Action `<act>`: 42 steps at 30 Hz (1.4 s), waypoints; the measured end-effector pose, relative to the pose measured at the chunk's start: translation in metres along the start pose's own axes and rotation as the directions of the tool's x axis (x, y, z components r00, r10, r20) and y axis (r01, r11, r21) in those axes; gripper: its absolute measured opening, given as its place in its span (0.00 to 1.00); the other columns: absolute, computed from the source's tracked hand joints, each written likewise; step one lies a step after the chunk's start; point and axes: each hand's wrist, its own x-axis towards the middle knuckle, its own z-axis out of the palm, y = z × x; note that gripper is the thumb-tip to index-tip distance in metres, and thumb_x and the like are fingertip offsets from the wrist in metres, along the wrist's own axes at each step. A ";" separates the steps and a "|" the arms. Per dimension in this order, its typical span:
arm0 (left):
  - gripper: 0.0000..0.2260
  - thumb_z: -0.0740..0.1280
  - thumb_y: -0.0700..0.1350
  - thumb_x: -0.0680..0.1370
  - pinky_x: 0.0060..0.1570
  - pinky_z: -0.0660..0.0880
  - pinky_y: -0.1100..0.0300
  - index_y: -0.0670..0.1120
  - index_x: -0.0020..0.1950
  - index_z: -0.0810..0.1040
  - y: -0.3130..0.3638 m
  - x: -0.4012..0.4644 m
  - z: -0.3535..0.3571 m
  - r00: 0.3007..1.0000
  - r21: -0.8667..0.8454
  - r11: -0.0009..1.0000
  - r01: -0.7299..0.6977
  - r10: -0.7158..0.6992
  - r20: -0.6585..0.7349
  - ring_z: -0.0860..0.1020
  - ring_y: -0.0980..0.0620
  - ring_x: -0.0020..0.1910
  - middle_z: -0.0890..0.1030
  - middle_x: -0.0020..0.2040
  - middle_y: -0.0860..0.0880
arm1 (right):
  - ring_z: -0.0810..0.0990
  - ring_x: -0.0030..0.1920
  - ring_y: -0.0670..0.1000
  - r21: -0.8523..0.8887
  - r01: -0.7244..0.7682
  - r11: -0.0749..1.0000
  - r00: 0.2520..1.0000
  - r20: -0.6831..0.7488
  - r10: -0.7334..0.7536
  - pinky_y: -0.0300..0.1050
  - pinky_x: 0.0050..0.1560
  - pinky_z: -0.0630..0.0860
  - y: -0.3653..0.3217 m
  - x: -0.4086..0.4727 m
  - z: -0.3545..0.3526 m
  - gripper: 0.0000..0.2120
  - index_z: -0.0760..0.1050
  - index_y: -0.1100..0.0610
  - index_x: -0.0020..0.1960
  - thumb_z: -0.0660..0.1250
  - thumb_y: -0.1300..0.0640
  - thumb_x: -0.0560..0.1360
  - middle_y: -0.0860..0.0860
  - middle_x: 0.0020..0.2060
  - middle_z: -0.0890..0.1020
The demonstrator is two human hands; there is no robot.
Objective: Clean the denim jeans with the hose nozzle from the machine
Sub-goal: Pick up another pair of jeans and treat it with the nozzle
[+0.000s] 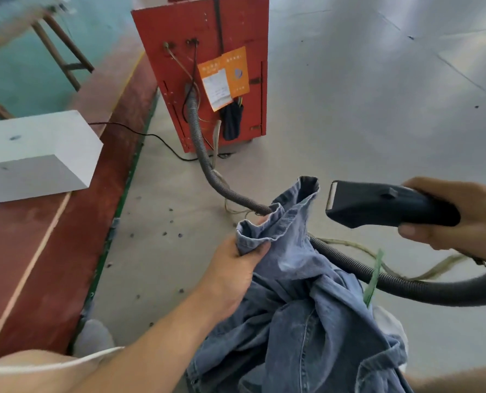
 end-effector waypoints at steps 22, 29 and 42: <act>0.16 0.64 0.40 0.82 0.35 0.71 0.57 0.56 0.38 0.79 -0.032 0.005 -0.001 0.999 0.735 0.678 -0.019 0.032 -0.004 0.71 0.59 0.30 0.76 0.29 0.58 | 0.81 0.40 0.42 -0.140 0.237 0.962 0.953 0.225 -0.202 0.38 0.39 0.74 -0.057 0.016 0.058 0.14 0.72 0.34 0.56 0.73 0.43 0.74 0.37 0.40 0.82; 0.38 0.66 0.35 0.72 0.81 0.49 0.57 0.51 0.82 0.64 -0.046 -0.026 -0.024 0.658 0.690 0.255 -0.677 -0.210 0.723 0.50 0.56 0.83 0.56 0.84 0.52 | 0.78 0.26 0.44 0.064 0.069 0.996 0.988 -0.142 -0.060 0.31 0.27 0.70 -0.033 0.029 0.018 0.12 0.74 0.41 0.51 0.75 0.49 0.73 0.44 0.32 0.81; 0.07 0.59 0.43 0.79 0.62 0.75 0.50 0.48 0.55 0.75 -0.051 -0.043 -0.016 0.949 0.523 0.852 0.013 -0.175 0.263 0.81 0.49 0.60 0.84 0.52 0.49 | 0.82 0.43 0.38 -0.355 -0.010 0.935 0.917 0.370 0.150 0.50 0.45 0.80 0.010 0.008 0.008 0.24 0.76 0.30 0.58 0.77 0.44 0.65 0.35 0.42 0.84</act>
